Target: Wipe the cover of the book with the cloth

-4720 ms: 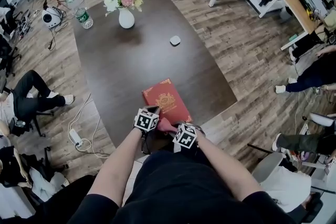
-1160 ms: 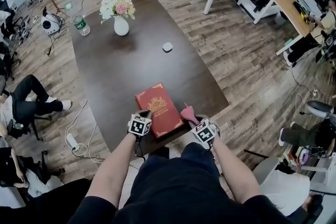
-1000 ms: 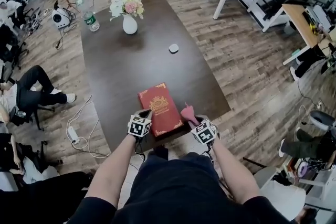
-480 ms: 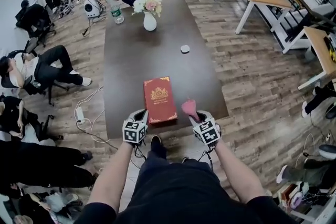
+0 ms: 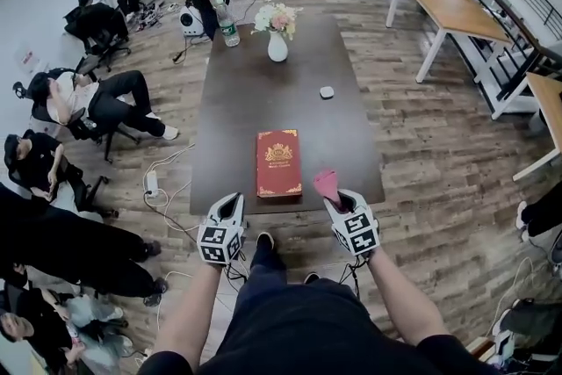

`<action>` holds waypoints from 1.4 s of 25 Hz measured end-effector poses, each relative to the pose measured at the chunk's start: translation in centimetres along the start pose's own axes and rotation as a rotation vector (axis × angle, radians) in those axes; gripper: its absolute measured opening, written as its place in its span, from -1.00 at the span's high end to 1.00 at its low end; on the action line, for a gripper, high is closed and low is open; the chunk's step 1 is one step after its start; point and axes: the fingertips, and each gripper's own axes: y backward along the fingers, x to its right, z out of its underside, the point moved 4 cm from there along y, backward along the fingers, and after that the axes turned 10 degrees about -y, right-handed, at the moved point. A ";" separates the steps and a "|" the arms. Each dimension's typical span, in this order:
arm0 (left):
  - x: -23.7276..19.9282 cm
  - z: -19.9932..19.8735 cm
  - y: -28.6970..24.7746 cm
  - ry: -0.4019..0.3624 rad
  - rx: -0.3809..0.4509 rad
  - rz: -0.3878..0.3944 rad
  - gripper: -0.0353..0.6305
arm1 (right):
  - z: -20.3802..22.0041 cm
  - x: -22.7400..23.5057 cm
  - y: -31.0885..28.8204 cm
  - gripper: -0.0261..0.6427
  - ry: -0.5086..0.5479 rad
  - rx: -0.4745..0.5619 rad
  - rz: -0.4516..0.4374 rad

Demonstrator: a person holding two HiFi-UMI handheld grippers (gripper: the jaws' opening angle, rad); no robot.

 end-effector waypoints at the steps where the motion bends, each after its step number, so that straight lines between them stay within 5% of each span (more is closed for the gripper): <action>1: 0.0 -0.6 1.1 -0.001 0.016 -0.020 0.91 | -0.3 -0.3 0.5 0.58 0.004 0.014 -0.004; 11: 2.6 -6.1 9.4 -0.022 0.147 -0.110 0.91 | -4.4 -3.5 6.0 0.58 0.008 0.144 -0.034; 35: 0.9 -9.6 13.6 -0.075 0.278 -0.024 0.91 | -9.0 -11.6 8.5 0.59 0.067 0.251 0.016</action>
